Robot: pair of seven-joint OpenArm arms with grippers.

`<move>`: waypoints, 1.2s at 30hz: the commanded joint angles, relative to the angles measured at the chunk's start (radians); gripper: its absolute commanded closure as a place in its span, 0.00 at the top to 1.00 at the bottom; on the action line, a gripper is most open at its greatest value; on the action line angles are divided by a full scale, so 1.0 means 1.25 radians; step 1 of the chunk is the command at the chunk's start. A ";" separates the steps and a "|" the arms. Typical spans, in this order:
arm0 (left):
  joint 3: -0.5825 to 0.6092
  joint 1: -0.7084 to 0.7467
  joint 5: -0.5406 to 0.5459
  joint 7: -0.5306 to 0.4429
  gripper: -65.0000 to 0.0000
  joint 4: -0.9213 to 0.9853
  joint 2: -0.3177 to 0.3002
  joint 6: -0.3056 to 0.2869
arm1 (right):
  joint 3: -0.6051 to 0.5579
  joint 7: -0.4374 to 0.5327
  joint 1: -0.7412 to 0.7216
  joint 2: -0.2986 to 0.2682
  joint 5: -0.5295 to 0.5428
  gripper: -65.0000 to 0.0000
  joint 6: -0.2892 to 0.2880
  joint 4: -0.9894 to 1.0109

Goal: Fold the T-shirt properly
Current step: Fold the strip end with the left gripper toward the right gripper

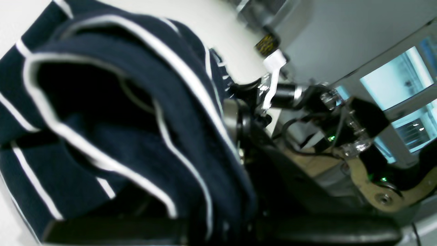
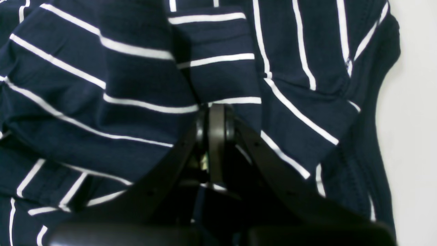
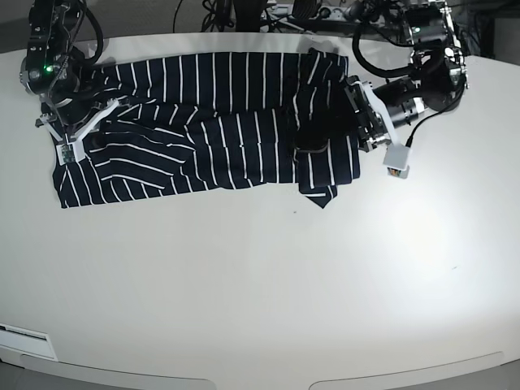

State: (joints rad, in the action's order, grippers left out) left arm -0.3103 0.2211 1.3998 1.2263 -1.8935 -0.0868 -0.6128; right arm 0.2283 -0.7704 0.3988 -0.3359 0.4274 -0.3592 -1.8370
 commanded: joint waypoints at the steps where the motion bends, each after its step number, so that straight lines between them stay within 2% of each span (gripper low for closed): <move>1: 0.009 -0.012 0.001 -0.023 0.00 -0.013 0.006 -0.009 | 0.001 -0.034 0.005 -0.008 0.002 0.00 -0.007 -0.002; 4: 0.031 -0.015 -0.052 -0.046 0.00 -0.013 0.026 -0.022 | 0.001 -0.034 0.005 -0.008 0.003 0.00 -0.013 -0.002; 12: 0.087 -0.016 -0.089 -0.075 0.00 -0.013 0.033 -0.019 | 0.001 -0.040 0.004 -0.008 0.006 0.00 -0.016 -0.002; 15: 0.096 -0.016 -0.087 -0.084 0.37 -0.013 0.053 -0.019 | 0.001 -0.047 0.005 -0.008 0.035 0.01 -0.037 -0.002; 16: 0.100 -0.016 -0.085 -0.084 0.49 -0.013 0.062 -0.019 | 0.001 -0.050 0.005 -0.008 0.046 0.07 -0.053 -0.002; 17: 0.106 -0.016 -0.083 -0.084 0.57 -0.013 0.071 -0.019 | 0.001 -0.052 0.005 -0.008 0.061 0.11 -0.067 -0.002; 18: 0.113 -0.016 -0.082 -0.084 0.61 -0.013 0.078 -0.019 | 0.001 -0.051 0.004 -0.008 0.069 0.14 -0.075 -0.002; 25: 0.137 -0.016 -0.088 -0.088 0.60 -0.013 0.110 -0.020 | 0.001 -0.052 0.004 -0.008 0.096 0.15 -0.082 -0.002; 31: 0.132 -0.016 -0.089 -0.140 0.58 -0.013 0.115 -0.018 | 0.001 -0.052 0.005 -0.008 0.096 0.15 -0.082 -0.002; 32: 0.126 -0.016 -0.091 -0.147 0.52 -0.013 0.121 -0.019 | 0.001 -0.052 0.005 -0.008 0.095 0.15 -0.082 -0.002; 33: 0.120 -0.016 -0.100 -0.157 0.41 -0.013 0.126 -0.019 | 0.001 -0.052 0.005 -0.008 0.095 0.15 -0.082 -0.002; 34: 0.115 -0.016 -0.117 -0.164 0.24 -0.013 0.128 -0.019 | 0.001 -0.052 0.005 -0.008 0.095 0.15 -0.082 -0.002; 35: 0.111 -0.016 -0.145 -0.165 0.03 -0.013 0.128 -0.019 | 0.001 -0.052 0.005 -0.008 0.096 0.15 -0.082 -0.002; 36: 0.108 -0.016 -0.180 -0.165 0.00 -0.013 0.127 -0.019 | 0.001 -0.051 0.004 -0.008 0.096 0.15 -0.082 -0.002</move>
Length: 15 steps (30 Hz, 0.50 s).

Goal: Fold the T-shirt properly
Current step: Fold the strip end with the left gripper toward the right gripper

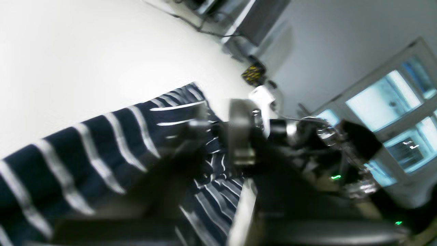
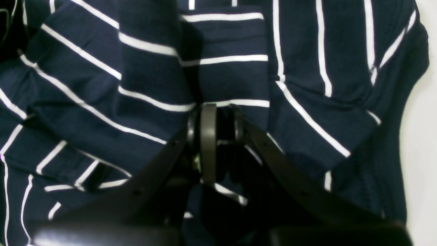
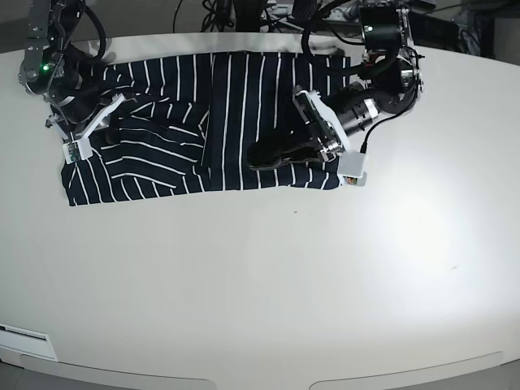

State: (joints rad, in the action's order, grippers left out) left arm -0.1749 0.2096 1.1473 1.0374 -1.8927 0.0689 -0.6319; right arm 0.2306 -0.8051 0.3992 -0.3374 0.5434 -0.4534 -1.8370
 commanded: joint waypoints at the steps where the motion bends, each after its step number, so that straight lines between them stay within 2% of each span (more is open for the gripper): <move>1: -0.004 -0.006 -0.021 -0.017 0.00 -0.013 0.003 -0.002 | -0.001 -0.023 0.004 -0.007 0.002 0.15 -0.007 -0.002; 2: -0.004 -0.006 -0.075 -0.020 0.00 -0.013 0.002 0.011 | -0.001 -0.023 0.004 -0.007 0.003 0.15 -0.007 -0.002; 5: -0.002 -0.002 -0.255 -0.048 0.00 -0.013 -0.001 0.098 | -0.001 -0.023 0.004 -0.007 0.003 0.15 -0.007 -0.003; 8: -0.002 0.008 -0.363 -0.085 0.00 -0.007 -0.013 0.146 | -0.001 -0.023 0.004 -0.007 0.003 0.15 -0.006 -0.026; 11: -0.002 0.014 -0.414 -0.092 0.00 0.021 -0.020 0.165 | -0.001 -0.023 0.001 -0.007 0.002 0.17 -0.008 -0.063; 15: -0.002 0.014 -0.425 -0.098 0.00 0.100 -0.020 0.169 | -0.001 -0.023 -0.020 -0.008 0.003 0.38 -0.027 -0.116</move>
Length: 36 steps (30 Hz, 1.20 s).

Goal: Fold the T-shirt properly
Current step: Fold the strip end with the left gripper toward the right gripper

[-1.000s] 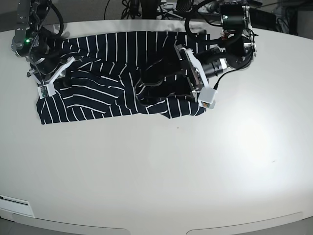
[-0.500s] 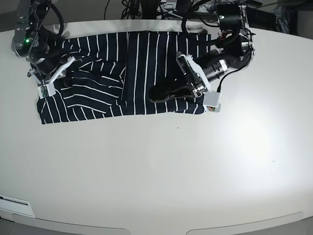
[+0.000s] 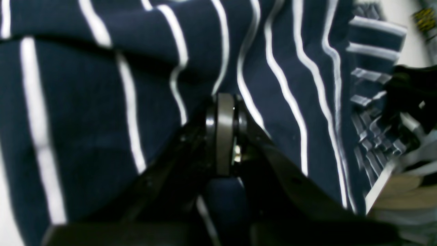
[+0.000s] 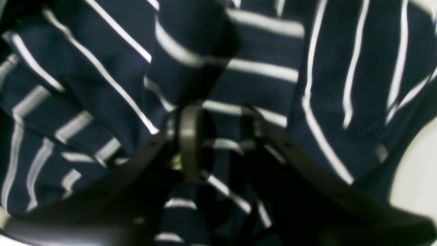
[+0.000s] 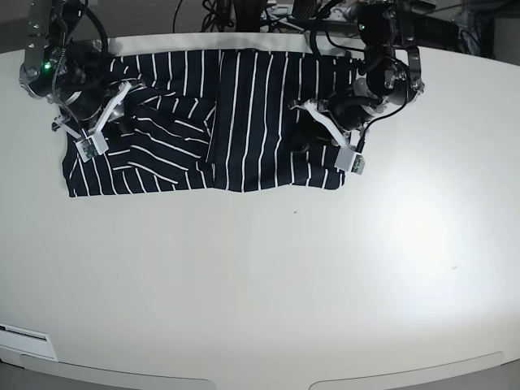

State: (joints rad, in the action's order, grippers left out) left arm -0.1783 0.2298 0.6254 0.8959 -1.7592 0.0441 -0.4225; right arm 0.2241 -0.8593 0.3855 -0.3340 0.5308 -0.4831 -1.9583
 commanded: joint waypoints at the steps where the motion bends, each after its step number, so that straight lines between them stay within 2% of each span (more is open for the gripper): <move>1: 0.000 -0.002 -0.008 0.016 0.00 0.010 -0.005 0.004 | 0.004 0.020 -0.019 -0.010 0.013 0.43 -0.006 -0.032; 3: -0.001 -0.002 -0.009 0.016 0.00 0.029 -0.018 0.011 | 0.004 0.023 -0.044 -0.010 0.012 0.49 0.006 -0.050; 4: 0.000 -0.002 -0.016 0.016 0.00 0.031 -0.027 0.018 | 0.005 0.024 -0.060 -0.010 0.008 0.51 0.030 -0.055; 8: -0.001 -0.002 -0.028 0.016 0.00 0.031 -0.072 0.028 | 0.032 0.026 -0.107 -0.010 -0.111 0.54 0.122 -0.055; 9: -0.001 -0.002 -0.028 0.016 0.00 0.031 -0.084 0.028 | 0.050 0.022 -0.107 -0.011 -0.119 0.54 0.141 -0.055; 12: 0.000 -0.004 -0.027 0.016 0.00 0.031 -0.118 0.027 | 0.119 -0.025 -0.095 -0.012 -0.063 0.54 0.150 -0.047; 18: -0.001 -0.007 -0.027 0.018 0.00 0.031 -0.162 0.026 | 0.262 -0.110 -0.084 -0.013 0.198 0.54 0.076 0.063; 21: -0.001 -0.007 -0.024 0.020 0.00 0.031 -0.173 0.014 | 0.285 -0.159 -0.084 -0.014 0.320 0.54 0.055 0.149; 23: -0.001 -0.007 -0.023 0.020 0.00 0.031 -0.175 0.003 | 0.283 -0.186 -0.084 -0.014 0.372 0.54 0.034 0.211; 28: -0.001 -0.007 -0.011 0.020 0.00 0.031 -0.175 0.003 | 0.239 -0.193 -0.084 -0.014 0.365 0.54 -0.016 0.305; 36: -0.001 -0.007 -0.012 0.023 0.00 0.031 -0.175 0.003 | 0.090 -0.237 -0.067 -0.008 0.396 0.53 -0.071 0.312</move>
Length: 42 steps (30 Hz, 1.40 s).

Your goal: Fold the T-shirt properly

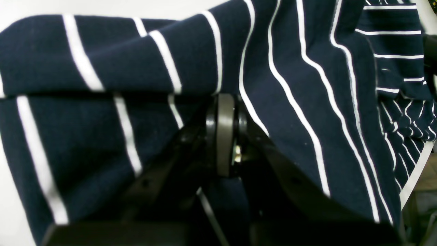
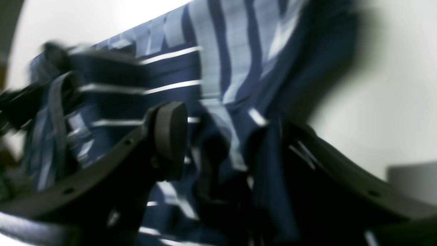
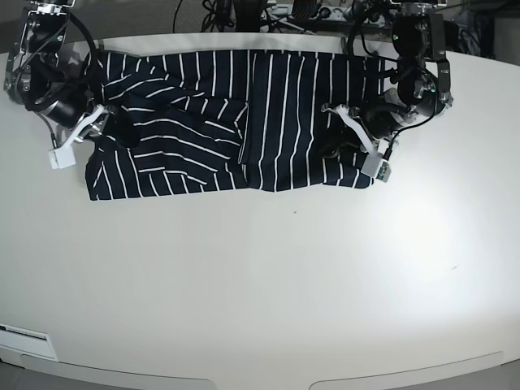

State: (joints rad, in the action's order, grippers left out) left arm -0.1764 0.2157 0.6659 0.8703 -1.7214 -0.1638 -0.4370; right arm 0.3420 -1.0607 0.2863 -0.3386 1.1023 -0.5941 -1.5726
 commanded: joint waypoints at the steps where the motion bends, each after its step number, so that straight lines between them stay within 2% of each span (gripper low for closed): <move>1: -0.003 0.004 -0.044 0.043 0.00 0.000 -0.009 0.014 | -0.022 -0.072 0.013 -0.004 -0.062 0.53 0.012 0.003; 5: -0.003 0.004 -0.044 0.043 0.00 0.000 -0.009 0.014 | -0.060 -0.042 0.013 -0.004 -0.062 0.53 -0.014 0.002; 6: -0.003 0.004 -0.044 0.043 0.00 0.000 -0.009 0.014 | -0.060 -0.037 0.012 -0.004 -0.062 0.50 -0.020 0.001; 8: -0.003 0.004 -0.033 0.043 0.00 0.000 -0.009 -0.003 | -0.057 -0.031 0.012 -0.005 -0.065 0.34 -0.022 -0.006; 10: -0.003 0.004 -0.003 0.043 0.00 0.000 -0.009 -0.021 | -0.057 -0.032 0.010 -0.007 -0.067 0.06 -0.008 -0.017; 11: -0.003 0.002 0.012 0.043 0.00 0.000 -0.009 -0.026 | -0.057 -0.032 0.011 -0.006 -0.069 0.00 -0.001 -0.026; 13: -0.003 -0.004 0.043 0.043 0.00 0.000 -0.009 -0.041 | -0.057 -0.031 0.010 -0.007 -0.085 0.00 0.002 -0.049; 16: -0.003 -0.017 0.089 0.043 0.00 -0.004 -0.013 -0.062 | -0.057 -0.031 0.007 -0.007 -0.166 0.00 0.008 -0.111; 20: -0.003 -0.036 0.155 0.043 0.36 -0.020 -0.036 -0.063 | -0.057 -0.003 0.006 -0.009 -0.321 0.00 0.054 -0.211; 22: -0.003 -0.047 0.170 0.043 0.48 -0.025 -0.052 -0.056 | -0.057 0.021 0.006 -0.018 -0.387 0.00 0.088 -0.250; 28: -0.030 -0.064 0.166 0.042 0.49 -0.026 -0.082 -0.054 | -0.057 0.072 0.001 -0.097 -0.547 0.00 0.165 -0.300; 34: -0.095 -0.064 0.166 0.065 0.49 -0.026 -0.084 -0.054 | -0.057 0.086 0.002 -0.176 -0.708 0.00 0.311 -0.327; 37: -0.101 -0.062 0.166 0.064 0.49 -0.026 -0.084 -0.054 | -0.059 0.074 0.002 -0.183 -0.778 0.00 0.371 -0.329; 40: -0.101 -0.057 0.167 0.064 0.49 -0.026 -0.084 -0.054 | -0.059 0.049 0.002 -0.177 -0.864 0.00 0.464 -0.329; 42: -0.100 -0.053 0.169 0.063 0.49 -0.026 -0.084 -0.055 | -0.059 0.043 0.002 -0.177 -0.853 0.00 0.492 -0.331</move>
State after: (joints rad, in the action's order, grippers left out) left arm -0.2996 0.1558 0.8547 0.9691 -1.7355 -0.2604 -0.5018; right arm 0.2581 -1.0248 0.2989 -0.5404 0.0463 0.0170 -1.9644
